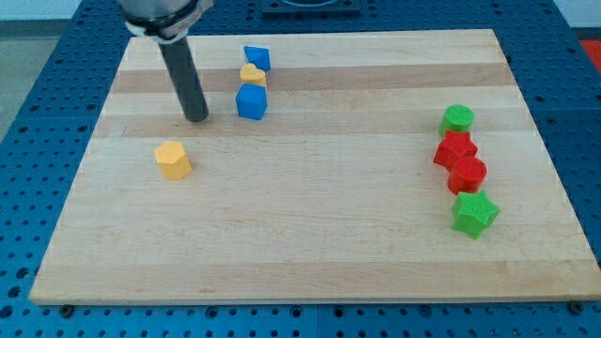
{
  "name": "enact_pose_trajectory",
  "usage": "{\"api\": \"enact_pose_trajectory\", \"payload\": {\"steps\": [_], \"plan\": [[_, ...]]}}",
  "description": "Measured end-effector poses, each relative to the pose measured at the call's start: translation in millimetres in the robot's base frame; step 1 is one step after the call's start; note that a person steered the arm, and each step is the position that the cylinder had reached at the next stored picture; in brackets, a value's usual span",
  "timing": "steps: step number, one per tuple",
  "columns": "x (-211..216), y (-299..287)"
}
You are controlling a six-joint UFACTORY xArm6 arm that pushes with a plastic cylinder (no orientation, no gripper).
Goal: Move the yellow hexagon to the bottom side of the blue cube
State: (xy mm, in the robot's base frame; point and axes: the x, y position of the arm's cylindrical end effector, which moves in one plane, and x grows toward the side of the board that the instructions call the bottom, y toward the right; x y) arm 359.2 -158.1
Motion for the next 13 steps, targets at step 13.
{"api": "enact_pose_trajectory", "payload": {"steps": [13], "plan": [[173.3,1.4]]}}
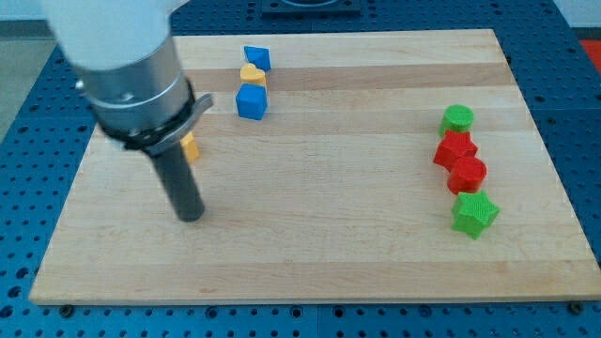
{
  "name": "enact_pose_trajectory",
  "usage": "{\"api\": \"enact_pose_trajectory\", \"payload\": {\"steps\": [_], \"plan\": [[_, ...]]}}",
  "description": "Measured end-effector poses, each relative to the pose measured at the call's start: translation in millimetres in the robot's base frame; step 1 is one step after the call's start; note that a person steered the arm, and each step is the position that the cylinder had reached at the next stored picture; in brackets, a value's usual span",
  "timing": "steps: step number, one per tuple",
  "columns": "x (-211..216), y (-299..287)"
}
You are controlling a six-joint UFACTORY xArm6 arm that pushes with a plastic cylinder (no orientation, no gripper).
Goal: Move the yellow hexagon to the bottom side of the blue cube
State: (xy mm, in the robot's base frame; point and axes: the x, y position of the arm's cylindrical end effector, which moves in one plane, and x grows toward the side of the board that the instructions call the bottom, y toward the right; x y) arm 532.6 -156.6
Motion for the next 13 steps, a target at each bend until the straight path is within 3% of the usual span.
{"api": "enact_pose_trajectory", "payload": {"steps": [1,2,3,5,7,12,13], "plan": [[-2.0,-34.8],[-31.6,-70.9],[-95.5,-63.5],[-95.5,-39.3],[-102.7,37.7],[-119.0,43.6],[-116.8,7.0]]}}
